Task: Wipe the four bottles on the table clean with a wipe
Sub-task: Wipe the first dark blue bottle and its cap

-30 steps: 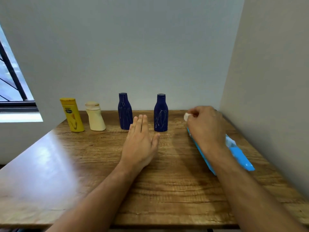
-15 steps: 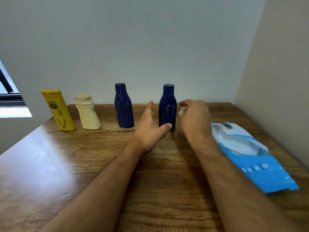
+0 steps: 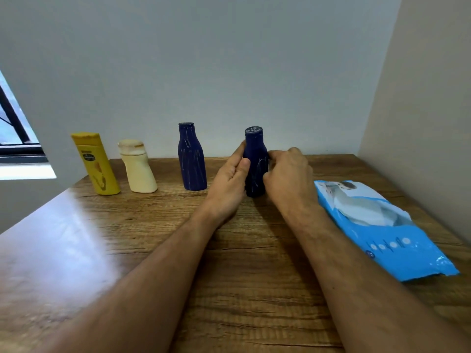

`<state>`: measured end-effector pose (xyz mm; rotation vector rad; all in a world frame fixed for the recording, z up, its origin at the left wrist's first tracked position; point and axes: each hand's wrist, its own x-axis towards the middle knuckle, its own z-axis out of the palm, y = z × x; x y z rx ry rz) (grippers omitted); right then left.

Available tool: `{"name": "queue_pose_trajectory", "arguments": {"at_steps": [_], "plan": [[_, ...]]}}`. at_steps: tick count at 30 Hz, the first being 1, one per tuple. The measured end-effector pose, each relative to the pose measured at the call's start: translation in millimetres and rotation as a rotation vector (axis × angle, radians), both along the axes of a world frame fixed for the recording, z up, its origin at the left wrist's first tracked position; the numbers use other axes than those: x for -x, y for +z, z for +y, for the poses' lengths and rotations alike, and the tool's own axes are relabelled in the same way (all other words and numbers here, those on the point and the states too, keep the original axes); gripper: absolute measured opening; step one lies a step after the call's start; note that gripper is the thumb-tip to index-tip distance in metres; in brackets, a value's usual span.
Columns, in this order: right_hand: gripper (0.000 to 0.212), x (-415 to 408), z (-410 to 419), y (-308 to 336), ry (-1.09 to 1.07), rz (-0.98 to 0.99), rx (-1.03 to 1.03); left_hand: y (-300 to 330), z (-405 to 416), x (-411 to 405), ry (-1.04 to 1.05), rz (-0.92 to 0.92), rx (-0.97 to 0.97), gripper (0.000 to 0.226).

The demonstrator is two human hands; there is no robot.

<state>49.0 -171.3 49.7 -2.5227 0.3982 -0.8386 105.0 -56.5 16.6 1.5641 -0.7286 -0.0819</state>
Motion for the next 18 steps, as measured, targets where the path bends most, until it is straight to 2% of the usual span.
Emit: {"name": "queue_pose_trajectory", "arguments": {"at_steps": [4,11,14,18], "plan": [[0.028,3.0,-2.7,0.6,0.036,-0.034,-0.015,6.2,0.6,7.1,-0.002,0.0,0.005,0.046],[0.027,12.0,5.0,3.4,0.197,-0.12,-0.106,13.5,8.9,20.8,-0.035,-0.007,0.155,0.049],[0.029,15.3,11.3,4.6,0.255,-0.16,-0.18,12.4,15.4,22.3,-0.034,0.098,0.242,0.05],[0.032,18.5,16.9,3.6,0.298,-0.175,-0.212,11.7,16.7,27.7,0.032,0.248,0.27,0.073]]}}
